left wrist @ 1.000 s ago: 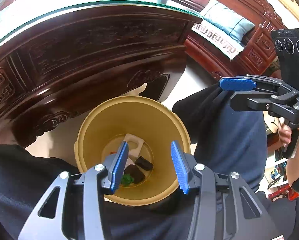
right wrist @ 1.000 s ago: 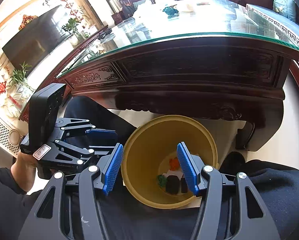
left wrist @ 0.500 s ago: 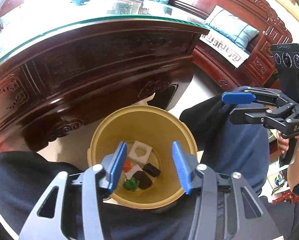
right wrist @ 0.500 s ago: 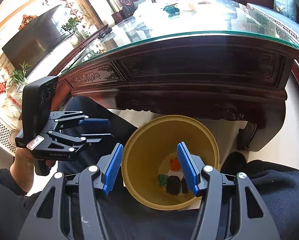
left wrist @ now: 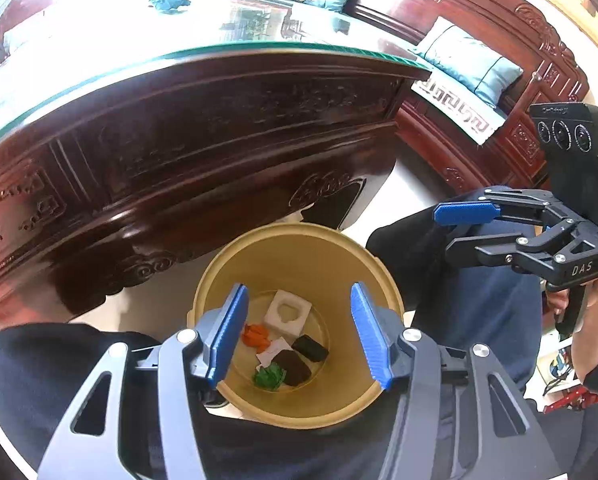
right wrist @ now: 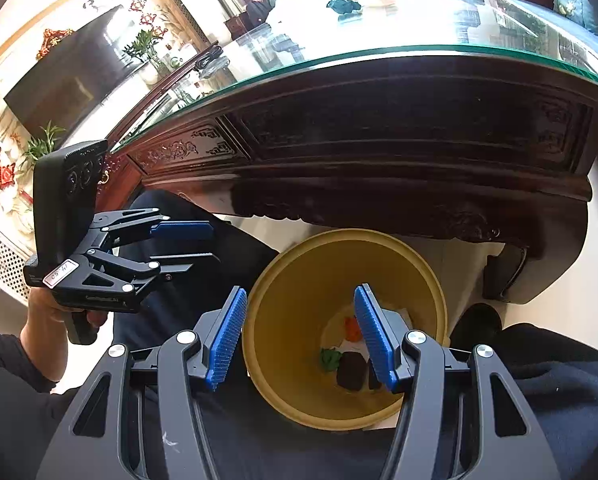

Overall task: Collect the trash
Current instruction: 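Move both tools back to the table toward the plastic bag and teal paper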

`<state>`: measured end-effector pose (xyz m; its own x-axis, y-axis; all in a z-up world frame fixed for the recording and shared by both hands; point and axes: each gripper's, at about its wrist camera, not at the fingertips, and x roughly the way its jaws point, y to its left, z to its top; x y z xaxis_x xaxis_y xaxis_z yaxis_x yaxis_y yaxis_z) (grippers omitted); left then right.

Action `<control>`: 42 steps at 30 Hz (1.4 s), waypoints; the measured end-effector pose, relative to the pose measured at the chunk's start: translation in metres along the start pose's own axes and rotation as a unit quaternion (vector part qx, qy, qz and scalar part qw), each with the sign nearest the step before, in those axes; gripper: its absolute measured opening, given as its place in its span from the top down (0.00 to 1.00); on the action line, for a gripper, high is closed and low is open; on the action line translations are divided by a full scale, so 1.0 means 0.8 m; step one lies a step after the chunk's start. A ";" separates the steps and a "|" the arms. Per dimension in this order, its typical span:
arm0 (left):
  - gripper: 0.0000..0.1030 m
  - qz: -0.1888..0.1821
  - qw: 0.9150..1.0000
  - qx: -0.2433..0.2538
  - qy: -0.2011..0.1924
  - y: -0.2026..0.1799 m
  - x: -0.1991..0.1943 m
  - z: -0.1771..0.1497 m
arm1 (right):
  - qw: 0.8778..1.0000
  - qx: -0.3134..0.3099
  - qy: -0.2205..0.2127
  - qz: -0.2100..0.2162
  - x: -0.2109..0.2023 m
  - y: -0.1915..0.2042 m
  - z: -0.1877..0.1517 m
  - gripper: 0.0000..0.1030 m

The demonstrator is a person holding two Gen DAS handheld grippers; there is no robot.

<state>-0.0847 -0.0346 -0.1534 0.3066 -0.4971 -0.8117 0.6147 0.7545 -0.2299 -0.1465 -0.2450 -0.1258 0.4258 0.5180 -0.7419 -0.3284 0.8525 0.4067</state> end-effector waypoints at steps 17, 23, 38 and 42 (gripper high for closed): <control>0.31 0.041 0.993 0.039 -0.099 0.023 -0.072 0.139 | 0.996 -0.058 -0.069 0.008 -0.040 0.021 0.130 0.56; 0.26 0.061 0.988 0.026 -0.140 0.045 -0.086 0.197 | 0.992 -0.081 -0.094 -0.007 -0.045 0.029 0.192 0.56; 0.20 0.105 0.978 -0.012 -0.181 0.106 -0.080 0.302 | 0.981 -0.111 -0.149 -0.062 -0.023 0.013 0.310 0.63; 0.20 0.112 0.977 -0.026 -0.182 0.127 -0.071 0.319 | 0.982 -0.106 -0.147 -0.057 -0.011 0.000 0.331 0.63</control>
<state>0.1455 -0.0390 0.0066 0.6722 -0.4294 -0.6031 0.4677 0.8778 -0.1036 0.0726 -0.2306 0.0218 0.6848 0.4444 -0.5776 -0.4189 0.8886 0.1869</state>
